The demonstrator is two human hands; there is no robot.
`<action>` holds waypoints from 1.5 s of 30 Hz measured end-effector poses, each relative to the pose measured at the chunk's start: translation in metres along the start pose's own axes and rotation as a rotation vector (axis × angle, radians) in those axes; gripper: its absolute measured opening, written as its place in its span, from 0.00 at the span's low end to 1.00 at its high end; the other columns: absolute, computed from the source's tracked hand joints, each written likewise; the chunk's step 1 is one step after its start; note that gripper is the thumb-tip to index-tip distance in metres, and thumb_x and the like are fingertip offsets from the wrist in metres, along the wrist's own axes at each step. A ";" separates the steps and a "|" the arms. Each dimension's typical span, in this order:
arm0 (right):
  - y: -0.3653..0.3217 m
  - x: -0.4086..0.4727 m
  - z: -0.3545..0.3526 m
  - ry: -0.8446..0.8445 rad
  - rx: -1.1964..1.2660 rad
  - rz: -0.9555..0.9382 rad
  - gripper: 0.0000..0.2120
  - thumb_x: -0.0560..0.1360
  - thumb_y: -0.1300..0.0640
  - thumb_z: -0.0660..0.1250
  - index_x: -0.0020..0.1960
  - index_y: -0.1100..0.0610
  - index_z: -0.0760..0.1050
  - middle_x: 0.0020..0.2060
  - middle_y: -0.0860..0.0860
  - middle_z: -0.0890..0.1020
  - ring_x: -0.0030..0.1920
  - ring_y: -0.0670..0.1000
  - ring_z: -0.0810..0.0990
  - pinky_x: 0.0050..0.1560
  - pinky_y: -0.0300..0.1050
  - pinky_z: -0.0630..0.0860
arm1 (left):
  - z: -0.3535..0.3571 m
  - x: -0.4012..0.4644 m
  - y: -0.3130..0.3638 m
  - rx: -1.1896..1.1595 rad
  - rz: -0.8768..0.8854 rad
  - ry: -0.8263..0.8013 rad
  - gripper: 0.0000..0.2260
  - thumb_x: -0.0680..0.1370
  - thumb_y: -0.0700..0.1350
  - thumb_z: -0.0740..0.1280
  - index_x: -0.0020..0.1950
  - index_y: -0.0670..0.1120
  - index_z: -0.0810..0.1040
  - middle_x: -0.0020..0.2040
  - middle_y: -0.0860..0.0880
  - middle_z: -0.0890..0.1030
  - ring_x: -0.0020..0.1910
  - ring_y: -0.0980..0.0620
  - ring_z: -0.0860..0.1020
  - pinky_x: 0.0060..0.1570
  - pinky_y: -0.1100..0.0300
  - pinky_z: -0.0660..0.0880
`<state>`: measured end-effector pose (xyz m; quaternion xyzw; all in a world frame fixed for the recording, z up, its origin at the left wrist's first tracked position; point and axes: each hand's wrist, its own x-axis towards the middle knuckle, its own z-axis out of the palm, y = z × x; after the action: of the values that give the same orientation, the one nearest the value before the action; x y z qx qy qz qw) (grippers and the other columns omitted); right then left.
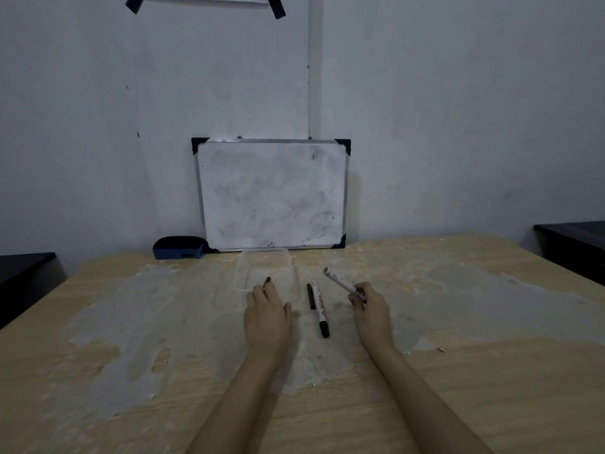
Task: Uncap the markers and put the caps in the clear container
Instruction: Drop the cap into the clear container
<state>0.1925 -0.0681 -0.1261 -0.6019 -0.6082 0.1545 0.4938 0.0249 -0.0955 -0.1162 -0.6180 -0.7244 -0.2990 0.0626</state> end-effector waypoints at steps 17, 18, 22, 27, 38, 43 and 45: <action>-0.004 -0.007 0.000 -0.052 -0.262 -0.169 0.11 0.74 0.68 0.62 0.52 0.59 0.77 0.47 0.60 0.80 0.53 0.58 0.69 0.46 0.47 0.65 | 0.006 -0.001 -0.005 -0.609 0.113 -0.157 0.08 0.75 0.38 0.66 0.53 0.43 0.80 0.50 0.42 0.80 0.47 0.50 0.77 0.51 0.62 0.73; -0.004 -0.008 0.000 -0.049 -0.267 -0.185 0.11 0.74 0.69 0.62 0.52 0.60 0.78 0.47 0.60 0.80 0.53 0.58 0.69 0.46 0.47 0.65 | 0.006 -0.001 -0.005 -0.605 0.125 -0.146 0.08 0.75 0.38 0.66 0.53 0.43 0.80 0.49 0.42 0.80 0.46 0.50 0.77 0.50 0.62 0.72; -0.005 -0.008 0.001 -0.038 -0.242 -0.218 0.11 0.73 0.69 0.63 0.52 0.61 0.78 0.45 0.61 0.80 0.52 0.59 0.70 0.48 0.50 0.68 | 0.009 0.000 -0.005 -0.648 0.117 -0.120 0.10 0.75 0.37 0.66 0.55 0.41 0.79 0.50 0.41 0.80 0.47 0.50 0.77 0.51 0.64 0.71; -0.006 -0.009 0.001 -0.039 -0.217 -0.255 0.12 0.72 0.70 0.64 0.53 0.62 0.78 0.44 0.62 0.80 0.51 0.61 0.71 0.48 0.55 0.73 | 0.008 0.000 -0.006 -0.697 0.103 -0.098 0.09 0.73 0.37 0.68 0.52 0.41 0.81 0.48 0.44 0.82 0.46 0.53 0.77 0.46 0.70 0.71; -0.003 -0.006 -0.002 -0.058 -0.183 -0.268 0.12 0.71 0.71 0.65 0.52 0.63 0.79 0.42 0.63 0.81 0.49 0.61 0.72 0.46 0.56 0.72 | 0.006 -0.001 -0.002 -0.976 -0.093 -0.204 0.11 0.73 0.32 0.65 0.54 0.37 0.80 0.44 0.46 0.81 0.40 0.63 0.77 0.36 0.81 0.72; -0.002 -0.006 -0.002 -0.075 -0.181 -0.270 0.12 0.70 0.73 0.64 0.52 0.64 0.78 0.43 0.63 0.81 0.50 0.62 0.71 0.47 0.56 0.73 | 0.008 -0.002 -0.003 -0.941 -0.027 -0.237 0.08 0.75 0.33 0.63 0.51 0.37 0.80 0.39 0.44 0.81 0.28 0.65 0.78 0.32 0.76 0.74; -0.002 -0.006 -0.001 -0.087 -0.198 -0.289 0.13 0.70 0.73 0.64 0.53 0.64 0.78 0.44 0.63 0.81 0.51 0.62 0.71 0.48 0.55 0.73 | 0.009 -0.003 -0.004 -0.941 -0.029 -0.266 0.08 0.76 0.34 0.62 0.50 0.36 0.80 0.35 0.44 0.81 0.26 0.65 0.77 0.30 0.75 0.74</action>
<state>0.1909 -0.0744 -0.1262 -0.5467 -0.7215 0.0472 0.4223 0.0245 -0.0936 -0.1258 -0.6020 -0.5210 -0.5132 -0.3205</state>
